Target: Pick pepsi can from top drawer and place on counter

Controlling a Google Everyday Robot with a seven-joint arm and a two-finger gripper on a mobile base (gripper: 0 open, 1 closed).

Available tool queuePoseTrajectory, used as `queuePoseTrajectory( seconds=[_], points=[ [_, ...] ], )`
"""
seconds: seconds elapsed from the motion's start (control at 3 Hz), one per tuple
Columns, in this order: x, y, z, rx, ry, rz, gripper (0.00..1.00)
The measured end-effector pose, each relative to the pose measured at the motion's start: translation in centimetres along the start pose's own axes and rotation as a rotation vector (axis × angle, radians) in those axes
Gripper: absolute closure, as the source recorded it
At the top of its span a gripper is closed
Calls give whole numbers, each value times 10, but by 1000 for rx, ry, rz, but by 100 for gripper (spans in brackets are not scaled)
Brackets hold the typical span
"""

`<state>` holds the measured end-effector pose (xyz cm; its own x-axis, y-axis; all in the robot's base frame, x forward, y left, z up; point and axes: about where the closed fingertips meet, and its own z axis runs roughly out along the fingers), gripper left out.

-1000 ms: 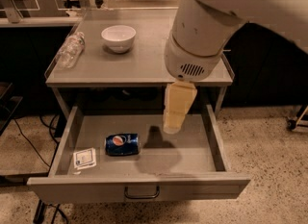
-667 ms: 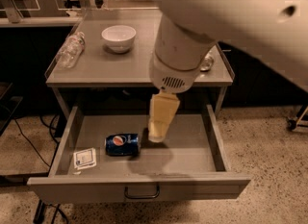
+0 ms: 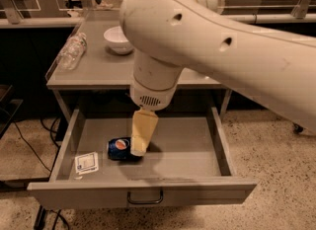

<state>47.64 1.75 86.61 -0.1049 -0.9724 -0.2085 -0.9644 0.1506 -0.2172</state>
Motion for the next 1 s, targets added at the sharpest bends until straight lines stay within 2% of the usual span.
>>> queuePoseTrajectory(
  seconds=[0.33,0.67,1.0],
  points=[
    [-1,1,1,-1,0,2,0],
    [-13,4,26,-38,-5,-36,0],
    [-38,7,88,-94,-2,-90,0]
  ],
)
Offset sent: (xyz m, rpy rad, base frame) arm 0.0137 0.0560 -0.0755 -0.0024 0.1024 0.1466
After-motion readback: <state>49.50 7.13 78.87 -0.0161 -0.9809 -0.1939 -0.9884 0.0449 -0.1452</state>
